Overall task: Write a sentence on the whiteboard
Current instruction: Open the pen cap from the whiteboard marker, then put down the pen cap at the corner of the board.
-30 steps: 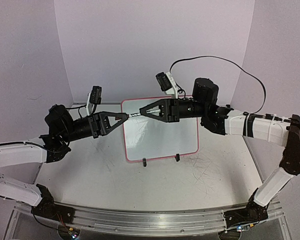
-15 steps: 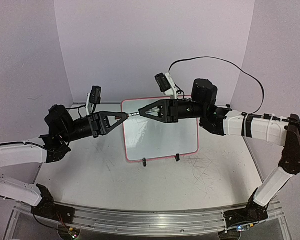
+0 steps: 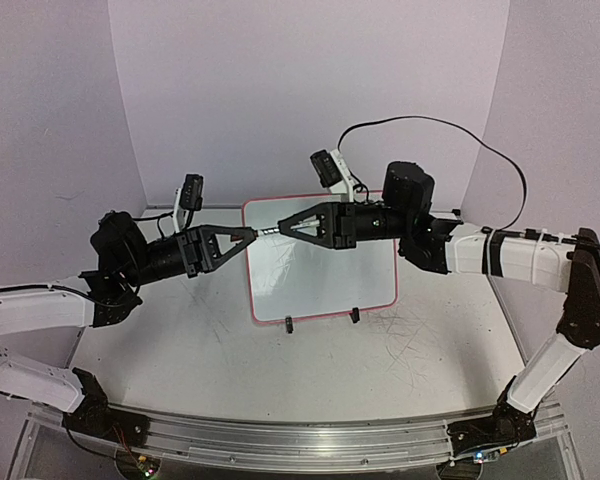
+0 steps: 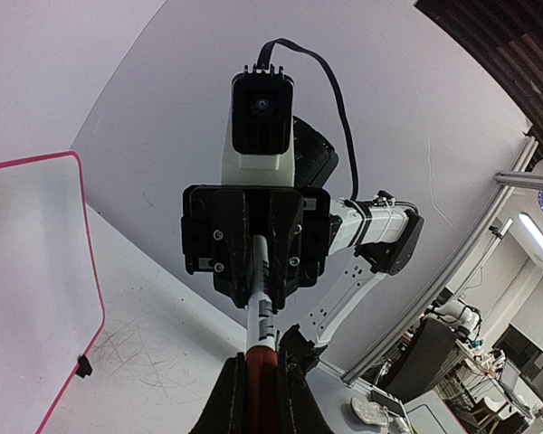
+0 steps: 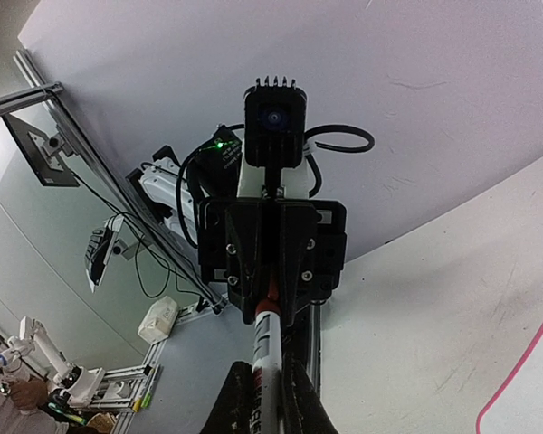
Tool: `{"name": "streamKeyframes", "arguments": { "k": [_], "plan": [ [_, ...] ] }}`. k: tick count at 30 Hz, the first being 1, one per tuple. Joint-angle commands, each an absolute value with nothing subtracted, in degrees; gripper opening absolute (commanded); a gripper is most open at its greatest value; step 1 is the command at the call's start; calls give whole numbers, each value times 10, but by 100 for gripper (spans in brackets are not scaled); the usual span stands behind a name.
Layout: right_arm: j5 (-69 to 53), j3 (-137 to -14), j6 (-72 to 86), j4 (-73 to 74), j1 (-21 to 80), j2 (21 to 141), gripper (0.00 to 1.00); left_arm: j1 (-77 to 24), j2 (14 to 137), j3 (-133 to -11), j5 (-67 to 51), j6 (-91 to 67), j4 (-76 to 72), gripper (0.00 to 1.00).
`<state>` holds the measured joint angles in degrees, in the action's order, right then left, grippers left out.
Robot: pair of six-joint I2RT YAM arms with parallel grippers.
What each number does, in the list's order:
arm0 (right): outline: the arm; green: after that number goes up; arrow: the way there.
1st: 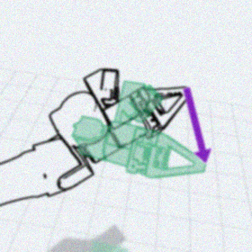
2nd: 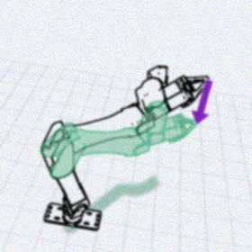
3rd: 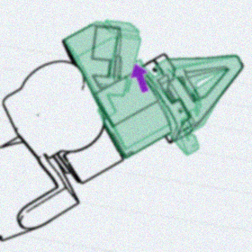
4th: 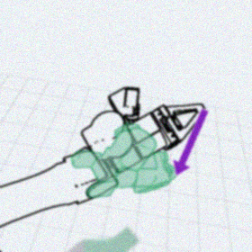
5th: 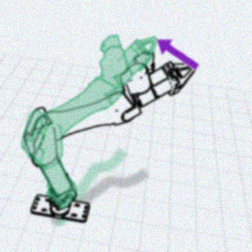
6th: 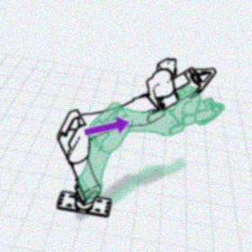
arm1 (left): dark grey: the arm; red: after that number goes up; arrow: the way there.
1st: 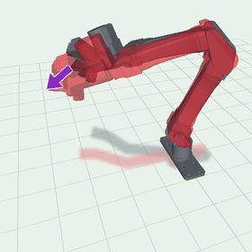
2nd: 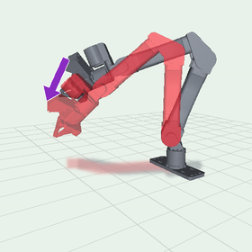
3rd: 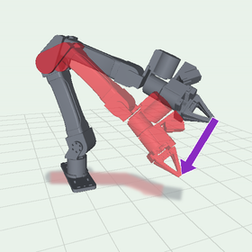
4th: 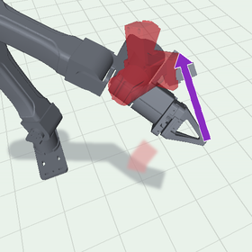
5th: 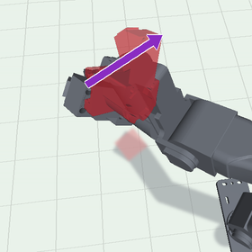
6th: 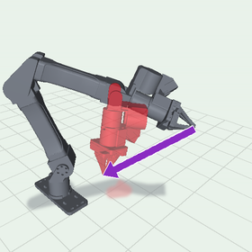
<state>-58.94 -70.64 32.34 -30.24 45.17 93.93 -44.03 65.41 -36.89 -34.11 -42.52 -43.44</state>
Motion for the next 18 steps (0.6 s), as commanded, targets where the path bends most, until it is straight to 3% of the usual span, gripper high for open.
{"name": "streamKeyframes", "arguments": {
  "k": [1,11,18],
  "plan": [
    [-581,-658,319,-327,417,892,0,-420,622,-351,-332,-430,-448,0],
    [-574,-505,279,-303,268,722,0,-294,554,-295,-390,-452,-397,0],
    [-461,-509,231,-218,279,667,0,-286,577,-320,-155,-423,-122,0]
  ]
}}
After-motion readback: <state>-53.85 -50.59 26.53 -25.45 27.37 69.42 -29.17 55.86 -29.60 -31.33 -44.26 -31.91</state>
